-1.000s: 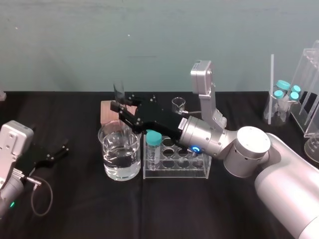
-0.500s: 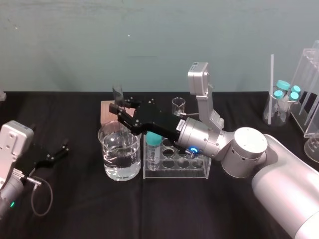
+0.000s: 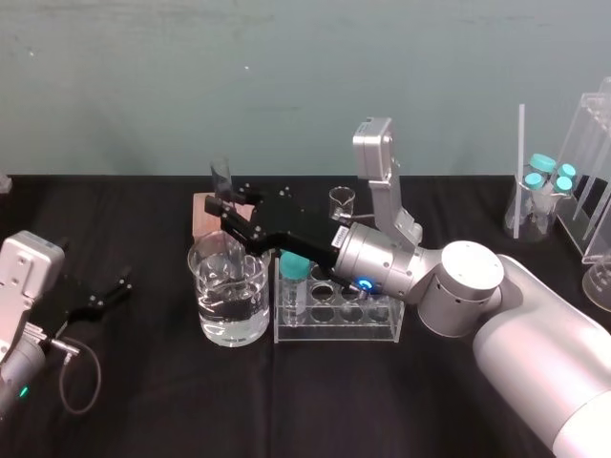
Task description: Hold the test tube with one hand and immerse one end into the beaker, then return it to the test tube rack.
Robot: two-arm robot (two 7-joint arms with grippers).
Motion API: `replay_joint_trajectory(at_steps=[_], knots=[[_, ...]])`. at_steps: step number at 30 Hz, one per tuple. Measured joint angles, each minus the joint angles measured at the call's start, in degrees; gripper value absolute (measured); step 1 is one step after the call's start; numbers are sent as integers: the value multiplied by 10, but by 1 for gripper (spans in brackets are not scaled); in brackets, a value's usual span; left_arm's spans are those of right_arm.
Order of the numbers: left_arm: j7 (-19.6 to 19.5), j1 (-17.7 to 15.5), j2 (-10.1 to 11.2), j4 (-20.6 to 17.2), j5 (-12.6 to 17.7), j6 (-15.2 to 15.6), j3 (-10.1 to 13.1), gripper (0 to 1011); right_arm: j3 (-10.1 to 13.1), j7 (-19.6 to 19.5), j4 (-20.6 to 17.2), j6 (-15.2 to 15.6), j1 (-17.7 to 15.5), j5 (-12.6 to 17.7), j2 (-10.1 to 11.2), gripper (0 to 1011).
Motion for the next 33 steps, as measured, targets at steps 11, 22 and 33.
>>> replay_joint_trajectory(at_steps=[11, 22, 33], knots=[[0, 0, 0, 0, 0, 0, 0, 1000, 2, 9, 24, -10, 12, -2, -11, 226], [0, 0, 0, 0, 0, 0, 0, 1000, 4, 11, 28, -9, 12, -5, -13, 226], [0, 0, 0, 0, 0, 0, 0, 1000, 4, 14, 32, -7, 11, -6, -14, 226]])
